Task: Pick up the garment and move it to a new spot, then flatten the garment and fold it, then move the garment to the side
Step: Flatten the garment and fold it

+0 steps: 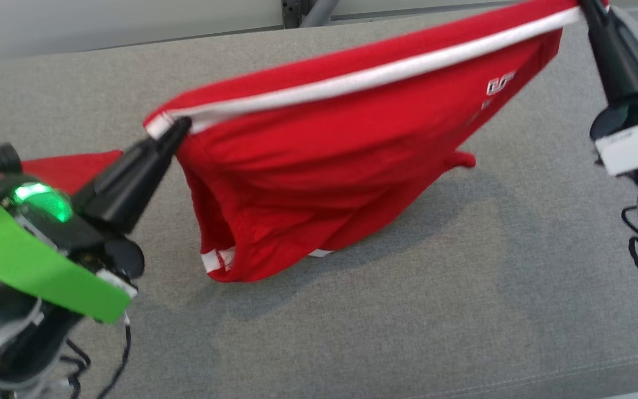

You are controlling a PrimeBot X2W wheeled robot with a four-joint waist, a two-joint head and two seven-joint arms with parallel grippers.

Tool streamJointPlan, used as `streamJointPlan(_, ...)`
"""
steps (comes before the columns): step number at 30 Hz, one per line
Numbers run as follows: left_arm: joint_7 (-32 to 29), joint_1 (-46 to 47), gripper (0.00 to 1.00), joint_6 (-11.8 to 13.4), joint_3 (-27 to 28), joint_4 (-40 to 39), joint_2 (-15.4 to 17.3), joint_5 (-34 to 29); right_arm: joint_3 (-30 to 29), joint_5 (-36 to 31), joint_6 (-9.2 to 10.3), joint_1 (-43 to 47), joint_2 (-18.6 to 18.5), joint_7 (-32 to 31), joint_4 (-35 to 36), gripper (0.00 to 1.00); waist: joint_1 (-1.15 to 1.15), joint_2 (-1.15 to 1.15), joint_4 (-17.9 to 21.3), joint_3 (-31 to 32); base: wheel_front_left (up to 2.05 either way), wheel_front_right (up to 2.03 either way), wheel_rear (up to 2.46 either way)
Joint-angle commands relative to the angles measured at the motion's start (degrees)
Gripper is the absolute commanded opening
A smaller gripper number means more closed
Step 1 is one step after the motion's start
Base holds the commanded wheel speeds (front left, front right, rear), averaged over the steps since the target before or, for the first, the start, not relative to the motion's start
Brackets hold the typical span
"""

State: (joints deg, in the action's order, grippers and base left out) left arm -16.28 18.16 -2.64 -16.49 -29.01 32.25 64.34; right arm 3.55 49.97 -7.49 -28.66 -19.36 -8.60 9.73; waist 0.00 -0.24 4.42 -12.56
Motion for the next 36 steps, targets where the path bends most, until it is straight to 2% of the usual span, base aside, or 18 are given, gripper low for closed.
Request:
streamJointPlan(1,-1.9,5.3,0.0,1.0,0.7,1.7,0.9,0.3,-1.1,-1.5,0.0,-3.9,1.0,-1.0,-0.4,0.0,0.0,0.24,1.6,-6.7,0.0,0.0,0.0)
streamJointPlan(2,-1.9,5.3,0.0,1.0,0.7,1.7,0.9,0.3,-1.1,-1.5,0.0,-3.9,1.0,-1.0,-0.4,0.0,0.0,0.24,1.6,-6.7,0.0,0.0,0.0)
streamJointPlan(5,-5.9,16.2,0.0,1.8,0.1,7.5,1.0,-1.3,-3.0,-4.5,0.01,-12.3,3.4,-3.1,-4.2,0.0,0.0,0.24,1.8,-11.4,0.0,0.0,0.0)
streamJointPlan(8,-7.6,28.4,0.0,2.3,-0.6,16.2,-0.8,-3.5,-4.9,-9.3,0.05,-22.0,5.8,-2.9,-10.9,0.0,0.0,0.24,1.8,-15.5,0.0,0.0,0.0)
streamJointPlan(11,-6.1,39.4,0.0,2.2,-1.4,26.6,-3.8,-6.8,-7.8,-14.3,0.06,-31.9,9.4,0.4,-18.3,0.0,0.0,0.24,1.7,-18.5,0.0,0.0,0.0)
streamJointPlan(13,-3.4,46.6,0.0,1.8,-1.6,33.2,-5.6,-9.5,-9.5,-17.1,0.09,-38.4,11.9,3.5,-23.3,0.0,0.0,0.24,1.7,-20.0,0.0,0.0,0.0)
streamJointPlan(14,1.1,53.4,0.0,2.0,-1.1,38.9,-7.6,-12.5,-11.5,-19.7,0.11,-44.9,13.3,7.6,-27.6,0.0,0.0,0.24,1.9,-21.7,0.0,0.0,0.0)
streamJointPlan(15,4.1,56.5,0.0,1.5,-1.3,41.8,-8.2,-15.2,-12.1,-20.7,0.11,-47.8,14.0,9.8,-29.7,0.0,0.0,0.24,2.0,-22.5,0.0,0.0,0.0)
streamJointPlan(18,13.5,62.7,0.0,0.1,-3.4,49.4,-8.6,-22.9,-12.6,-21.6,0.14,-53.9,15.5,16.5,-35.7,0.0,0.0,0.24,2.9,-24.3,0.0,0.0,0.0)
streamJointPlan(20,19.2,64.9,0.0,-1.4,-4.5,53.5,-9.8,-25.0,-11.4,-20.7,0.14,-55.6,15.8,19.2,-38.8,0.0,0.0,0.24,3.2,-25.2,0.0,0.0,0.0)
streamJointPlan(24,26.7,62.0,0.0,-3.8,-8.2,61.2,-11.3,-27.1,-4.9,-20.6,0.07,-50.4,16.2,22.2,-41.4,0.0,0.0,0.24,3.4,-25.5,0.0,0.0,0.0)
streamJointPlan(27,29.2,57.0,0.0,-4.6,-11.7,63.9,-11.6,-27.1,-1.7,-18.4,0.04,-42.5,16.2,23.4,-39.4,0.0,0.0,0.24,3.5,-25.3,0.0,0.0,0.0)
streamJointPlan(31,30.8,45.5,0.0,-4.9,-15.3,62.2,-11.2,-23.0,2.3,-15.8,0.04,-27.1,13.8,23.8,-34.5,0.0,0.0,0.24,3.1,-23.7,0.0,0.0,0.0)
streamJointPlan(36,31.3,31.1,0.0,-4.8,-19.7,56.6,-8.2,-20.1,4.3,-12.5,0.04,-8.6,9.9,23.8,-28.1,0.0,0.0,0.24,1.4,-19.7,0.0,0.0,0.0)
